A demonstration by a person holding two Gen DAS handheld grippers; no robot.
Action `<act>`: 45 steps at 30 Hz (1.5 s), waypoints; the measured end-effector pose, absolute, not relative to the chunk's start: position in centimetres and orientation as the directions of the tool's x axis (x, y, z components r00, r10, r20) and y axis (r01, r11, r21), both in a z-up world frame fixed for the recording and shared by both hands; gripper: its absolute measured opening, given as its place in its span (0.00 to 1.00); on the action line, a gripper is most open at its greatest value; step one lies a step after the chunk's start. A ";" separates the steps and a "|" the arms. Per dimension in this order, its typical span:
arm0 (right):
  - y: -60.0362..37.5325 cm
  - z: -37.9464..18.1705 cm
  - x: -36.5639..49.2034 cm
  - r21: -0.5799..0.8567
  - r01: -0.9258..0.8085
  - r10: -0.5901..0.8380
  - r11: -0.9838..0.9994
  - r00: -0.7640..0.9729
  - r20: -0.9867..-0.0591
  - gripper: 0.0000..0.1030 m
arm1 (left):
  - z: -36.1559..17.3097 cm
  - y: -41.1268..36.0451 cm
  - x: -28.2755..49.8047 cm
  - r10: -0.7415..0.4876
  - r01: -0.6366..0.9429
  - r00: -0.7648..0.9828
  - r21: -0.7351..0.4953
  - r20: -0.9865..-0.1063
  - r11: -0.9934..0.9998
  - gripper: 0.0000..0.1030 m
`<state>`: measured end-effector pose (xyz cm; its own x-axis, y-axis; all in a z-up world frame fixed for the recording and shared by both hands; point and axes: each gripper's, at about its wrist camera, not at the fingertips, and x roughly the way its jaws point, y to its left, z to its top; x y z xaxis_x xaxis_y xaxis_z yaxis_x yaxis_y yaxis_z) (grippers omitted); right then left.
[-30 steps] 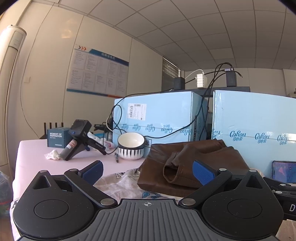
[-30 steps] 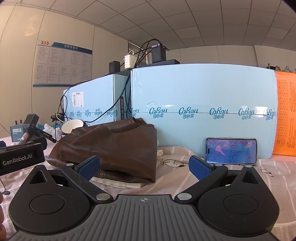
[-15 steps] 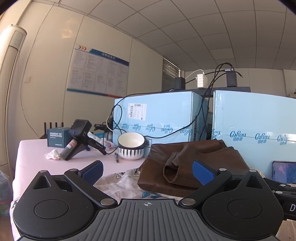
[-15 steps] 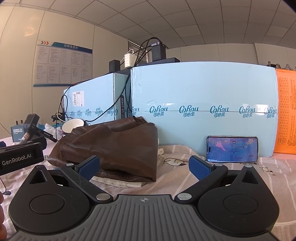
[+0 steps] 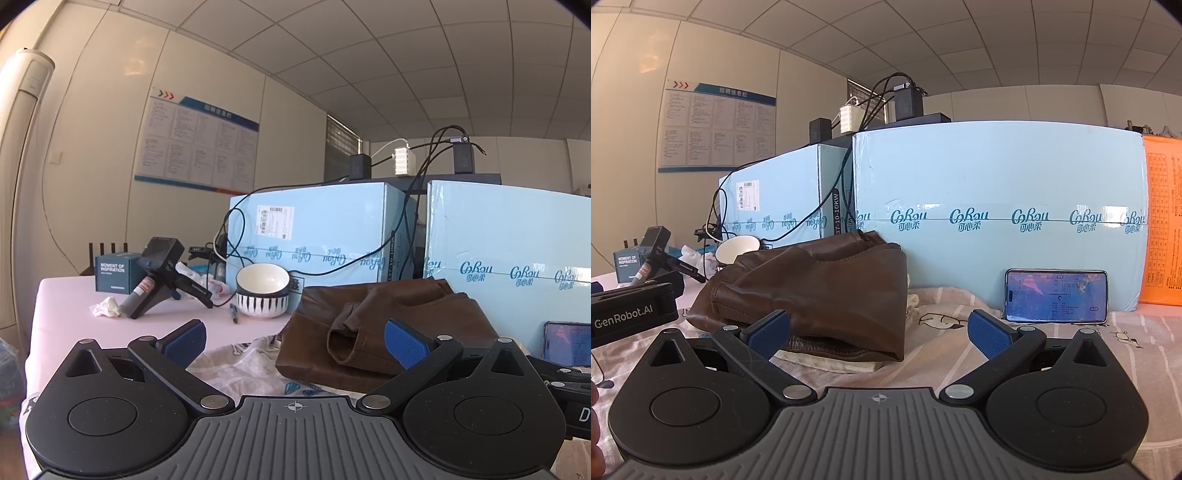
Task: Fold clothes
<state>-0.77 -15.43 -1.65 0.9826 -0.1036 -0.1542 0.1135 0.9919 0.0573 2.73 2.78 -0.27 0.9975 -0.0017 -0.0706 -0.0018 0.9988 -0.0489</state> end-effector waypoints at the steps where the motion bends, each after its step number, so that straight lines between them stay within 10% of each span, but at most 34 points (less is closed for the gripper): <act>1: -15.4 -1.7 -0.8 0.057 0.113 -0.104 0.992 0.983 -0.154 1.00 | -0.3 2.8 2.7 -0.001 -0.002 0.998 -0.049 -0.068 0.999 1.00; 45: -15.5 -1.7 -0.8 0.062 0.111 -0.100 0.992 0.982 -0.161 1.00 | -0.4 2.8 2.9 0.000 -0.004 0.997 -0.051 -0.079 0.999 1.00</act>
<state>-0.76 -15.52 -1.70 0.9819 -0.0995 -0.1611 0.1108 0.9919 0.0625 2.88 2.82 -0.38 0.9969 0.0002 -0.0787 -0.0043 0.9987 -0.0513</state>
